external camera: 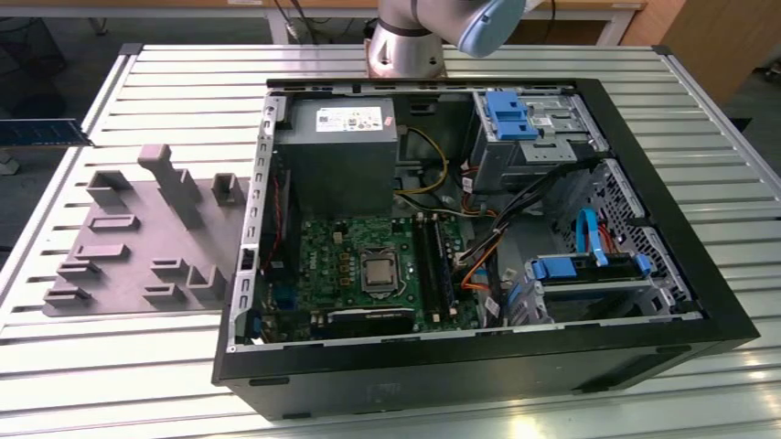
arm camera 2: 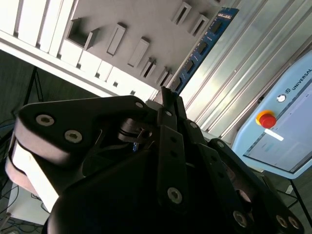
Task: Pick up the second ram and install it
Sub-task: 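Pick up the second ram and move it above second insertion slot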
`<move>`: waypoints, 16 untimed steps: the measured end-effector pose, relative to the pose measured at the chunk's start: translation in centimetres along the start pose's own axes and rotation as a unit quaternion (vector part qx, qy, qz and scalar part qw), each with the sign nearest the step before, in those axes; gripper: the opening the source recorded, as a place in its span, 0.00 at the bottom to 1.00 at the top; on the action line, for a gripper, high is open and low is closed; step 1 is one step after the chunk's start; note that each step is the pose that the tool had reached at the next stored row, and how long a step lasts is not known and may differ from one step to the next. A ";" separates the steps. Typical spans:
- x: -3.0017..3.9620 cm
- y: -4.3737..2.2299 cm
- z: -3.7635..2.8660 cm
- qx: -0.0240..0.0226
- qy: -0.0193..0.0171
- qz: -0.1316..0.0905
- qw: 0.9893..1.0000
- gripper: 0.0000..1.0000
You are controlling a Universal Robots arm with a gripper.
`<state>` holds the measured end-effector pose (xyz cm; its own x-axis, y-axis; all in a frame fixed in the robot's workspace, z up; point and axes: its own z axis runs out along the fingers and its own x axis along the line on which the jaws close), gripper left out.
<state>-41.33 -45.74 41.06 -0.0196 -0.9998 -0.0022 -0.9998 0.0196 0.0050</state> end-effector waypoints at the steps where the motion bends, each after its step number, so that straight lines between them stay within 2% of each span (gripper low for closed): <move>1: 0.00 -0.03 0.00 0.000 0.000 0.000 1.000 0.14; 16: -0.01 -0.44 -0.01 0.000 0.000 0.000 1.000 0.14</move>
<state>-40.89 -45.74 41.06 -0.0197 -0.9998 -0.0022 -0.9998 0.0196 0.0051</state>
